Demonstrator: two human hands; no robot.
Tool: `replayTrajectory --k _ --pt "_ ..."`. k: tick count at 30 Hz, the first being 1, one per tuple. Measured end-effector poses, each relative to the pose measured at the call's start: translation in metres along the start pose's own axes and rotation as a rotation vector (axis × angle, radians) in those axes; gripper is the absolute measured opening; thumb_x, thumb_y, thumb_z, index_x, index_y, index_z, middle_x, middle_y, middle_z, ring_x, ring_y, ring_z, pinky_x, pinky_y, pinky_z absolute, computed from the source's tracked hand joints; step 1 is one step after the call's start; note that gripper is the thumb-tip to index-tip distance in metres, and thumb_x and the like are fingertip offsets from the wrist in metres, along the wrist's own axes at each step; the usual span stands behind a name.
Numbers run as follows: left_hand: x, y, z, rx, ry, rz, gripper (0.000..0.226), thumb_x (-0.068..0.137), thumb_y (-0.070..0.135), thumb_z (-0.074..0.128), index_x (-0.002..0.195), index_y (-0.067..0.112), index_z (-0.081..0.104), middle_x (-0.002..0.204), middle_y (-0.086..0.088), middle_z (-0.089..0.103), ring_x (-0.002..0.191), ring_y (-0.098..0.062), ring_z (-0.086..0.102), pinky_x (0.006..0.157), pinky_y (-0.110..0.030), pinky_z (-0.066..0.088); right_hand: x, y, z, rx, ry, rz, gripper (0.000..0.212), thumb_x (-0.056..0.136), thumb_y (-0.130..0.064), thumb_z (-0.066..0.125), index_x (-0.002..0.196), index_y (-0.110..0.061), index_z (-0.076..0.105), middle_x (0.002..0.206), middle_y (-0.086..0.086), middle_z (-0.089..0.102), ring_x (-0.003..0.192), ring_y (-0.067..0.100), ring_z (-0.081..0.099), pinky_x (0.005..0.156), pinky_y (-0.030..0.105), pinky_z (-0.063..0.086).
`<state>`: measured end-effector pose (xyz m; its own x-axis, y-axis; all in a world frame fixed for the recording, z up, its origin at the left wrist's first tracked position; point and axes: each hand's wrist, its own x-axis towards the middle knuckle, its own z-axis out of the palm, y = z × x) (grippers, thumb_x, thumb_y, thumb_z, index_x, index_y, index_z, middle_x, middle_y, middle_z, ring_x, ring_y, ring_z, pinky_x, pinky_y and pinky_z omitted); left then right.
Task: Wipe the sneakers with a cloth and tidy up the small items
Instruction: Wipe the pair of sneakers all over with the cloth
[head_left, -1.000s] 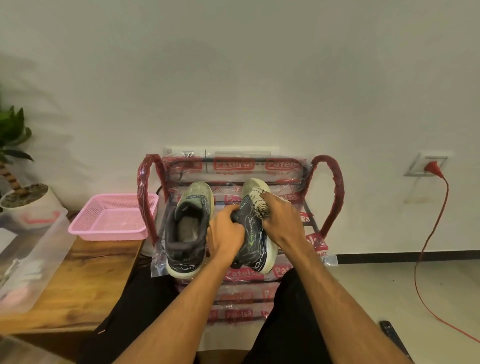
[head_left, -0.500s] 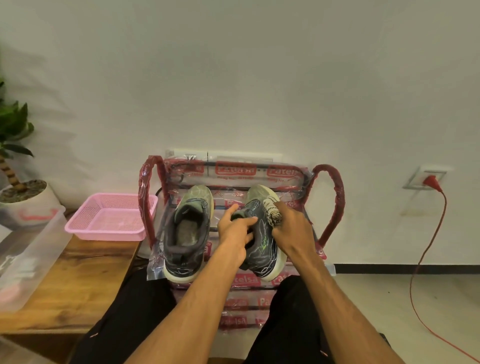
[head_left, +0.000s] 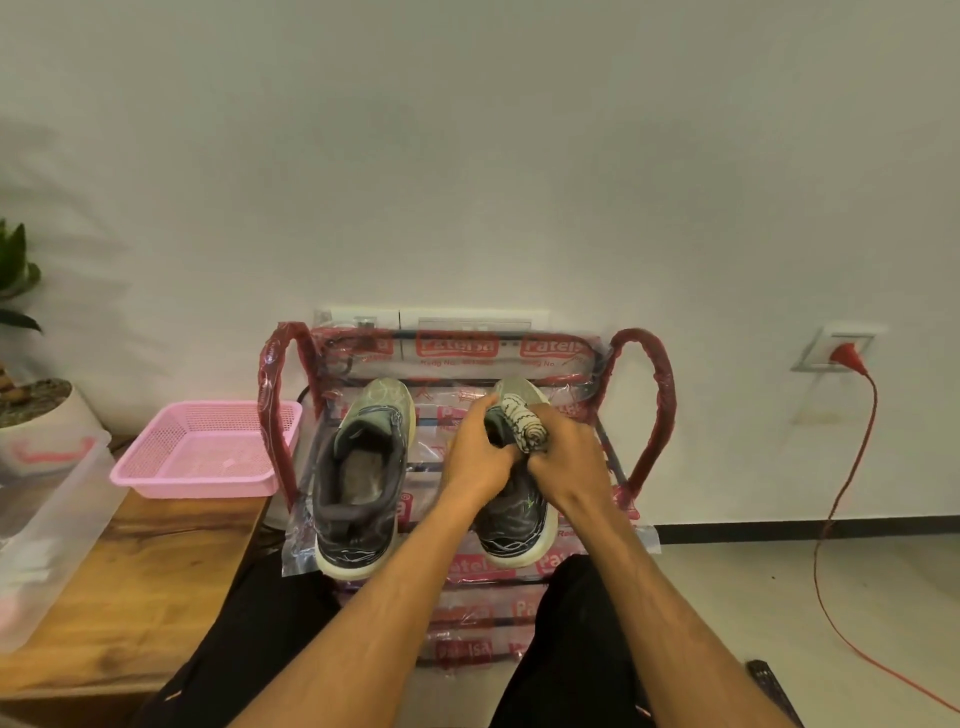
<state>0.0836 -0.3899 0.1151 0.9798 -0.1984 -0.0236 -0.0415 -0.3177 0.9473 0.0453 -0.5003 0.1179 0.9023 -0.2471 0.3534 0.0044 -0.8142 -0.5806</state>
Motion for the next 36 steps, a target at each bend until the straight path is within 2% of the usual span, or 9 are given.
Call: replayTrajectory --k 3,5,8,10,13,17,24,32,36 --pt "-0.009 -0.001 0.001 0.298 0.114 0.106 0.064 0.08 0.027 0.073 0.137 0.033 0.044 0.123 0.001 0.057 0.114 -0.022 0.056 0.091 -0.04 0.05 -0.001 0.004 0.001 0.09 0.02 0.057 0.043 0.075 0.001 0.057 0.113 -0.017 0.067 0.094 0.005 0.073 0.082 0.024 0.066 0.069 0.035 0.055" --pt "-0.017 -0.001 0.004 0.502 0.156 0.237 0.065 0.083 0.034 0.072 0.139 0.03 0.042 0.121 -0.001 0.047 0.115 -0.02 0.049 0.089 -0.036 0.049 0.0 0.007 -0.002 0.151 0.023 0.103 0.04 0.076 0.003 0.057 0.108 -0.017 0.069 0.089 -0.001 0.072 0.078 0.015 0.065 0.064 0.021 0.051" --pt "-0.025 0.001 0.009 0.661 0.159 0.42 0.065 0.085 0.035 0.07 0.141 0.022 0.038 0.136 -0.001 0.039 0.127 -0.018 0.039 0.102 -0.033 0.042 0.003 0.015 -0.005 0.242 0.057 0.185 0.035 0.076 0.005 0.058 0.102 -0.015 0.071 0.082 -0.008 0.067 0.074 0.003 0.062 0.059 0.006 0.044" --pt "-0.028 0.0 0.012 0.743 0.056 0.505 0.06 0.09 0.033 0.064 0.143 0.02 0.039 0.151 0.0 0.032 0.141 -0.018 0.027 0.118 -0.034 0.024 0.003 0.024 -0.005 0.294 0.076 0.22 0.034 0.076 0.003 0.061 0.103 -0.016 0.071 0.084 -0.008 0.069 0.079 0.005 0.065 0.065 0.01 0.05" --pt "-0.03 0.0 0.016 0.871 -0.106 0.57 0.054 0.098 0.028 0.05 0.149 0.02 0.034 0.161 0.0 0.02 0.149 -0.016 0.009 0.12 -0.031 0.0 0.002 0.038 -0.007 0.304 0.091 0.253 0.038 0.075 -0.001 0.063 0.106 -0.022 0.071 0.091 -0.007 0.072 0.083 0.007 0.067 0.073 0.023 0.057" --pt "-0.03 -0.001 0.015 1.011 -0.185 0.616 0.052 0.101 0.028 0.04 0.151 0.027 0.028 0.161 -0.003 0.019 0.149 -0.02 0.008 0.122 -0.04 0.005 0.002 0.049 -0.014 0.279 0.104 0.237 0.038 0.079 0.001 0.065 0.112 -0.017 0.069 0.095 -0.004 0.071 0.082 0.005 0.064 0.068 0.014 0.053" --pt "-0.026 -0.009 0.0 1.026 -0.209 0.582 0.049 0.101 0.035 0.035 0.15 0.039 0.026 0.162 0.0 0.011 0.149 -0.022 0.007 0.122 -0.042 0.009 -0.002 0.055 -0.01 0.149 0.052 0.164 0.042 0.082 0.001 0.063 0.118 -0.021 0.066 0.103 0.002 0.072 0.09 0.017 0.066 0.078 0.036 0.058" --pt "-0.018 -0.011 -0.018 1.047 -0.253 0.605 0.048 0.099 0.039 0.039 0.147 0.035 0.038 0.16 0.004 0.024 0.149 -0.018 0.014 0.122 -0.037 0.01 -0.017 0.057 -0.009 -0.043 -0.151 -0.054 0.052 0.081 0.0 0.06 0.126 -0.027 0.062 0.123 -0.004 0.066 0.109 0.017 0.061 0.089 0.036 0.052" --pt "-0.024 -0.011 -0.01 1.117 -0.296 0.581 0.054 0.098 0.048 0.034 0.149 0.029 0.034 0.159 0.002 0.027 0.149 -0.018 0.014 0.122 -0.039 0.01 -0.011 0.061 -0.01 -0.277 -0.166 -0.085 0.037 0.084 -0.009 0.064 0.119 -0.021 0.065 0.118 0.002 0.067 0.105 0.024 0.062 0.083 0.038 0.052"
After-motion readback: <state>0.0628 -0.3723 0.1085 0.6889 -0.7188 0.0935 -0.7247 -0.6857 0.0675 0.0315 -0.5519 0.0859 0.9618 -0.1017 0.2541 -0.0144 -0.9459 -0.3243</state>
